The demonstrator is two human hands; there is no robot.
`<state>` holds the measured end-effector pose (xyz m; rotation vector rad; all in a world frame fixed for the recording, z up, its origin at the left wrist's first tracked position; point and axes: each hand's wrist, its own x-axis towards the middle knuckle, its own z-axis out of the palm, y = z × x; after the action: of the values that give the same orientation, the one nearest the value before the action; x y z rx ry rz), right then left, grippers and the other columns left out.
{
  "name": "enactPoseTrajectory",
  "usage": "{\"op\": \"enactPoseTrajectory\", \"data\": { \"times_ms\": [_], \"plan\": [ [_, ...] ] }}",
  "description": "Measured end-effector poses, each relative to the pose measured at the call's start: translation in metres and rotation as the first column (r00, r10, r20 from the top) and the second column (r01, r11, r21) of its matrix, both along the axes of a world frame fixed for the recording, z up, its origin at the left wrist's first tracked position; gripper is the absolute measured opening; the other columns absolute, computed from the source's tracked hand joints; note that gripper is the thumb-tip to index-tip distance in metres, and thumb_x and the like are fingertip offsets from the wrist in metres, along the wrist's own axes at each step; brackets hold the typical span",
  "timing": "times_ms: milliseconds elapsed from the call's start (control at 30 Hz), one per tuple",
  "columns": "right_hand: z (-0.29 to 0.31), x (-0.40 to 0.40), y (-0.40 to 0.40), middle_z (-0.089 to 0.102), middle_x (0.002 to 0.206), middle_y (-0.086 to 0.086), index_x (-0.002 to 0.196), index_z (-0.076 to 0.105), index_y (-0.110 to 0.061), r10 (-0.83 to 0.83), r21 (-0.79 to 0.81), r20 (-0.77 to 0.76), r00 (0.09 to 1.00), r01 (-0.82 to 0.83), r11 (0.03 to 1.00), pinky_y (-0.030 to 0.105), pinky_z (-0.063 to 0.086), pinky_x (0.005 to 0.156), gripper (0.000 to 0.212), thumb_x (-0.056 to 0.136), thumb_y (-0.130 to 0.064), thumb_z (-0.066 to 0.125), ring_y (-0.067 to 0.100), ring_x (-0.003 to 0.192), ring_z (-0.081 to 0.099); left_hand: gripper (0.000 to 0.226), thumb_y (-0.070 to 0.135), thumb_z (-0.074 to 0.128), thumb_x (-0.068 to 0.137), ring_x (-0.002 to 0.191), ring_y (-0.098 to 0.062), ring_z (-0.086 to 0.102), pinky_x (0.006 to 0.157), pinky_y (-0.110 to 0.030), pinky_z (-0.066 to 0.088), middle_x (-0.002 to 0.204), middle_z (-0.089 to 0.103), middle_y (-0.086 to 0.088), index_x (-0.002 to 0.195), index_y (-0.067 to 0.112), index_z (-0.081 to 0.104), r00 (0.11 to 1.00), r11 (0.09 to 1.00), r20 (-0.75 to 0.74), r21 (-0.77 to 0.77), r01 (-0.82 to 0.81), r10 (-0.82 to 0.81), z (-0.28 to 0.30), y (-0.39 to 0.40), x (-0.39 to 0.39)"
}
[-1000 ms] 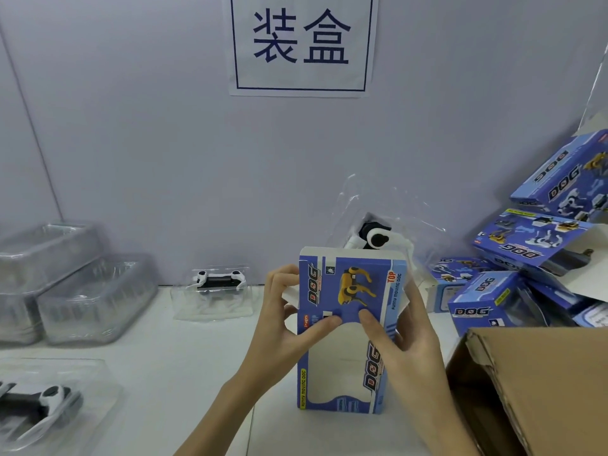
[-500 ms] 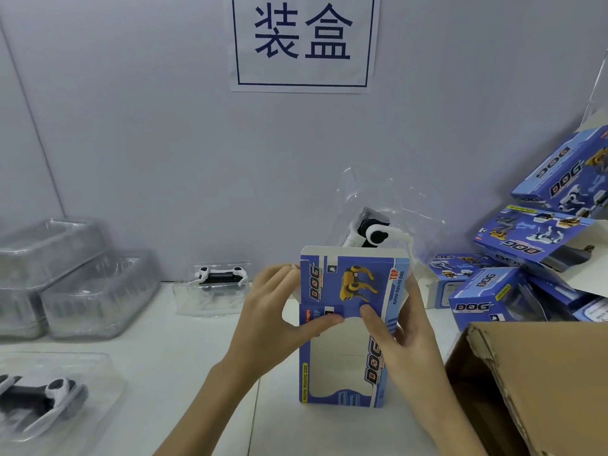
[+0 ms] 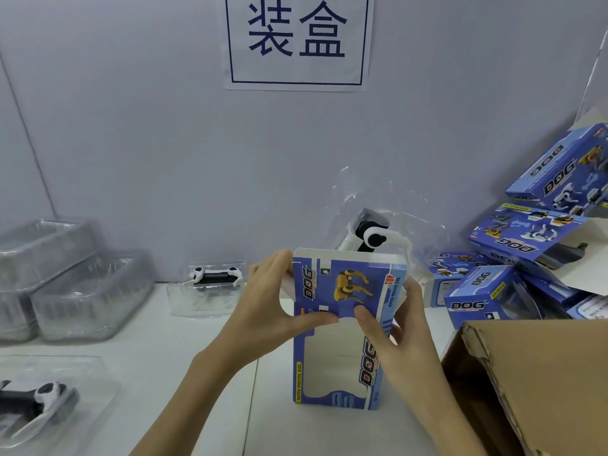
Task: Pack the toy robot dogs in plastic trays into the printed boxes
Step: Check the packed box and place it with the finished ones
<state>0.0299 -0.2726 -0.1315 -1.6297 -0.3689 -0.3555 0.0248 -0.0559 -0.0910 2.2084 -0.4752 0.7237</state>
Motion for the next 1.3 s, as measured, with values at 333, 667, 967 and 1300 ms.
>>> {"op": "enactPoseTrajectory", "data": {
  "times_ms": [333, 667, 967, 1300],
  "plan": [
    [0.0, 0.0, 0.003, 0.067, 0.115, -0.029, 0.135, 0.039, -0.049, -0.013, 0.027, -0.01, 1.0, 0.013, 1.0, 0.008, 0.054, 0.082, 0.069, 0.074, -0.051, 0.073, -0.001, 0.113, 0.065, 0.085, 0.089, 0.061, 0.065, 0.127, 0.014, 0.036, 0.087, -0.013, 0.049, 0.122, 0.043, 0.055, 0.133, 0.045, 0.035, 0.978, 0.993, -0.206, 0.104, 0.052, -0.029, 0.011, 0.012, -0.003],
    [0.0, -0.002, 0.004, 0.065, 0.116, -0.035, 0.135, 0.037, -0.057, 0.005, 0.006, 0.027, 1.0, -0.005, 1.0, 0.027, 0.058, 0.095, 0.07, 0.073, -0.058, 0.07, -0.003, 0.115, 0.064, 0.07, 0.045, 0.083, 0.077, 0.129, 0.0, 0.055, 0.082, -0.032, 0.065, 0.129, 0.061, 0.033, 0.135, 0.038, 0.046, 0.913, 0.957, -0.327, -0.232, 0.173, -0.244, 0.009, 0.013, -0.003],
    [0.014, -0.012, 0.008, 0.062, 0.141, -0.011, 0.152, 0.034, -0.049, 0.165, 0.195, 0.139, 0.977, -0.19, 0.962, 0.038, 0.059, 0.095, 0.07, 0.093, -0.053, 0.071, 0.018, 0.128, 0.064, 0.056, 0.048, 0.087, 0.074, 0.124, -0.011, 0.063, 0.086, -0.019, 0.059, 0.131, 0.065, 0.022, 0.124, 0.046, 0.062, 0.958, 0.958, -0.177, -0.217, 0.186, -0.227, 0.004, 0.01, 0.003],
    [0.075, 0.029, -0.013, 0.074, 0.123, 0.006, 0.131, 0.064, -0.027, 0.239, 0.302, 0.032, 0.97, -0.237, 0.923, 0.049, 0.058, 0.095, 0.055, 0.082, -0.039, 0.086, 0.031, 0.116, 0.07, 0.071, 0.03, 0.087, 0.083, 0.128, -0.021, 0.063, 0.096, -0.029, 0.059, 0.135, 0.064, 0.011, 0.134, 0.036, 0.038, 0.905, 0.89, -0.271, -0.409, 0.2, -0.328, -0.009, 0.008, 0.007]
  ]
}}
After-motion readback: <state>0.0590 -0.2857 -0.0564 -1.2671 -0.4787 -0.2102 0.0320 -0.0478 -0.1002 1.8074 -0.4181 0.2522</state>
